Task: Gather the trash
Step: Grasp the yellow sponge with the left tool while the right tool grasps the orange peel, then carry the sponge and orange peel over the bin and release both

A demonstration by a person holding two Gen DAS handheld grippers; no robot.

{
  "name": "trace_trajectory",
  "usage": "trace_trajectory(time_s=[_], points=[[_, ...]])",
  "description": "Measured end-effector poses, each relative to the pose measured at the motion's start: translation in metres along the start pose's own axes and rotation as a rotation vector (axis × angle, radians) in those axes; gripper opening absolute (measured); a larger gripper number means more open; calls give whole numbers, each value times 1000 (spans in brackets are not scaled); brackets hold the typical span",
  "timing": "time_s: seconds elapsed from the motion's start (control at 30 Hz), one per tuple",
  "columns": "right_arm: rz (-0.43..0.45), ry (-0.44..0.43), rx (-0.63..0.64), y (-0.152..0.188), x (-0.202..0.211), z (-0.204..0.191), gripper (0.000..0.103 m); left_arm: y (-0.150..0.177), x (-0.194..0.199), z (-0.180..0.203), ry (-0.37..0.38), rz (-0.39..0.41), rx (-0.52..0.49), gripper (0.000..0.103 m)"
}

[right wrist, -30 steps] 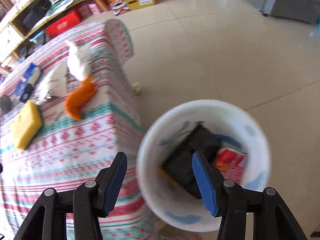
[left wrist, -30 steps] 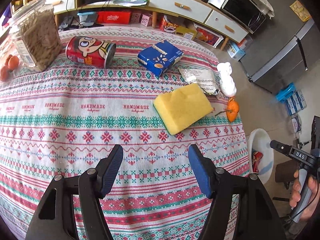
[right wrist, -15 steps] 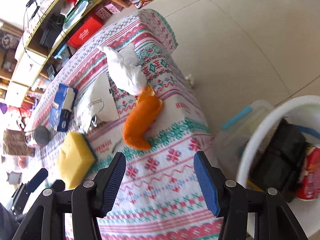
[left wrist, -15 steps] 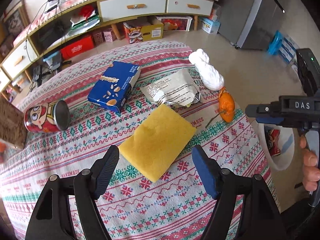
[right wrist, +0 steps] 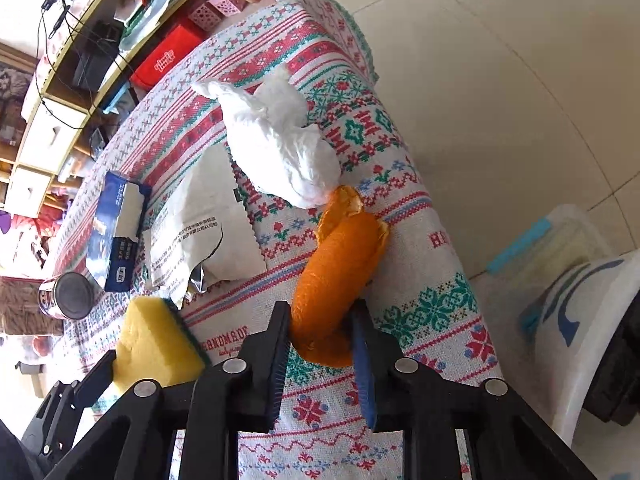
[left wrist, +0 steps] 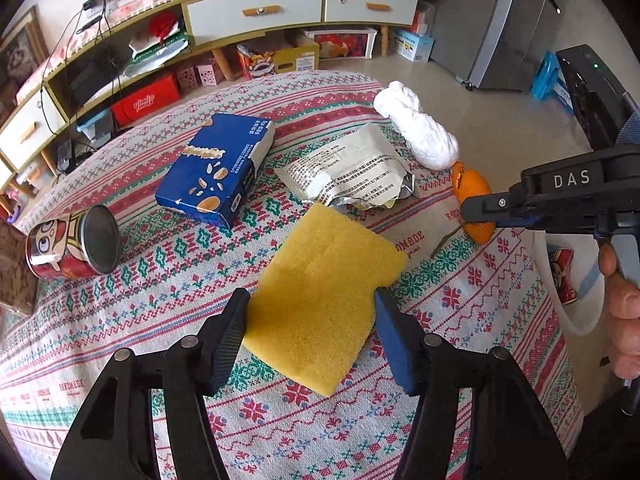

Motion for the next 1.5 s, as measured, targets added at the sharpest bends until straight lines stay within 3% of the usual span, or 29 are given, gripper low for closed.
trace_trajectory(time_s=[0.13, 0.43, 0.77, 1.0, 1.2, 1.5], points=[[1, 6, 42, 5, 9, -5, 18, 8, 7, -4, 13, 5, 59, 58], [-40, -75, 49, 25, 24, -7, 18, 30, 32, -14, 3, 0, 136, 56], [-27, -73, 145, 50, 45, -14, 18, 40, 58, 4, 87, 19, 219, 55], [7, -68, 142, 57, 75, 10, 18, 39, 66, 50, 182, 28, 210, 55], [76, -59, 52, 44, 111, 63, 18, 37, 65, 98, 263, 20, 192, 56], [138, 35, -43, 39, 147, 123, 18, 27, 55, 162, 345, -7, 169, 56]])
Point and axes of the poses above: each gripper's, at about its wrist camera, not at the fingertips, and x roughly against the way its jaws point, z to its right, y to its underside, the point moved 8 cm from there along -x, roughly the way its jaws point, and after that the axes turned 2 degrees about x, right-handed, at the moved point
